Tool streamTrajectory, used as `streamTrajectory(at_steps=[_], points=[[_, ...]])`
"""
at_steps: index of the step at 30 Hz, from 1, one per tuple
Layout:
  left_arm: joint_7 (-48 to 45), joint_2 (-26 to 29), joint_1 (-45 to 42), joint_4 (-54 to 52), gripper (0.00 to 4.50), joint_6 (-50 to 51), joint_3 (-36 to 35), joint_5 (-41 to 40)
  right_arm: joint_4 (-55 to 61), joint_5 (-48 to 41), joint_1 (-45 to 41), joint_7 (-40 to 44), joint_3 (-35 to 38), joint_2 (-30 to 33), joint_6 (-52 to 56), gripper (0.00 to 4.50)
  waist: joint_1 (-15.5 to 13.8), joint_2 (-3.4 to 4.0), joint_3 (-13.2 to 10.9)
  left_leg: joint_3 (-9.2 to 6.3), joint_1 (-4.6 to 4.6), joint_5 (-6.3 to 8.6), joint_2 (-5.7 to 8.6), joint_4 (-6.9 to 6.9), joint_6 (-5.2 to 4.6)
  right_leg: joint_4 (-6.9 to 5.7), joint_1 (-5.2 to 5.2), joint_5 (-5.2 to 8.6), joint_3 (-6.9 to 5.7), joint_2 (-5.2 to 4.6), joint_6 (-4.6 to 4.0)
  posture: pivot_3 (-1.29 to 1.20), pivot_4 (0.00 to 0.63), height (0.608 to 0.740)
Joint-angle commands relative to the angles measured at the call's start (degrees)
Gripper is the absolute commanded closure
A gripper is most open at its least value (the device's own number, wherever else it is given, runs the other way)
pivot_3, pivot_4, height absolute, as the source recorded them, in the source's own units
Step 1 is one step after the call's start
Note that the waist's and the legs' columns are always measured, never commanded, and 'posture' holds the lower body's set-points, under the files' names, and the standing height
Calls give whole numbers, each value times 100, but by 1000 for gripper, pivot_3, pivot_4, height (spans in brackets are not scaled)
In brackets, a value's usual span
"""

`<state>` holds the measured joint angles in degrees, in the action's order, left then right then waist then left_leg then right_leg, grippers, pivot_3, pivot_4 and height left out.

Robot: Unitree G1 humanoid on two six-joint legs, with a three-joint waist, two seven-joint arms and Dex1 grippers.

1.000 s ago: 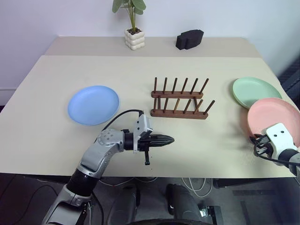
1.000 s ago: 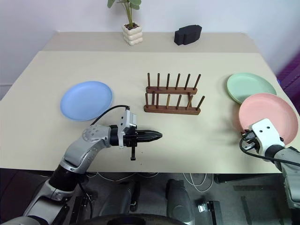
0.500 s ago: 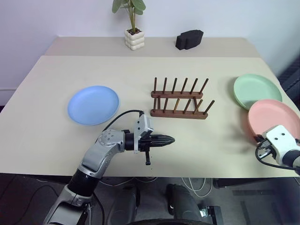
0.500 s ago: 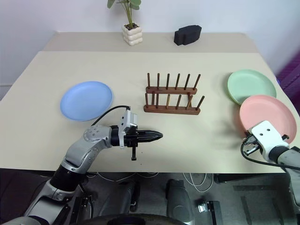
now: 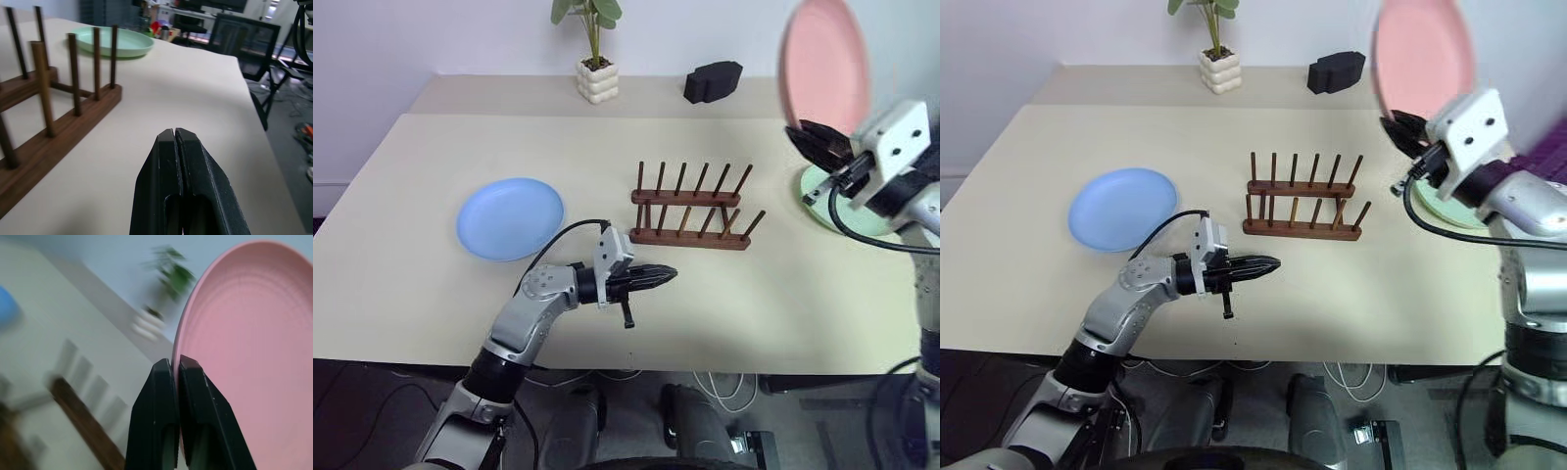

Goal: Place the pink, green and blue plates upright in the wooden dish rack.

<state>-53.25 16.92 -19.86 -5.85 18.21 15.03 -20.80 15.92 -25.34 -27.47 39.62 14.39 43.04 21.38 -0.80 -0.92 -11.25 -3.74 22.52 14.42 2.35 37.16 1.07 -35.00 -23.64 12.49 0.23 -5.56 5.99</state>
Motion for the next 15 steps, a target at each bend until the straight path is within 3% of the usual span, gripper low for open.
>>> streamTrajectory(at_steps=[1, 8, 15], points=[[106, 26, 42, -299, 4500, -51, -110, -22, 304, -788, -250, 92, 180, -104, 459, 4462, -6, 0, 0, -8, 2, 0, 3, 0, -1, 0, -1, 1, 0, -2, 1, 0, 150, 731], [354, 108, 215, -546, 4500, 32, -262, -67, 19, -2446, -428, 23, 631, -282, 1732, 4462, 9, 0, 0, -9, 0, 2, 1, -1, -3, -3, -3, 0, 0, -1, 0, 0, 150, 731], [407, 191, 265, -647, 4500, 84, -341, -110, -140, -3265, -470, -87, 918, -470, 2018, 4462, 13, 1, 0, -3, 0, 2, 0, -2, -3, -2, -6, 0, 1, -1, 0, 0, 150, 731]])
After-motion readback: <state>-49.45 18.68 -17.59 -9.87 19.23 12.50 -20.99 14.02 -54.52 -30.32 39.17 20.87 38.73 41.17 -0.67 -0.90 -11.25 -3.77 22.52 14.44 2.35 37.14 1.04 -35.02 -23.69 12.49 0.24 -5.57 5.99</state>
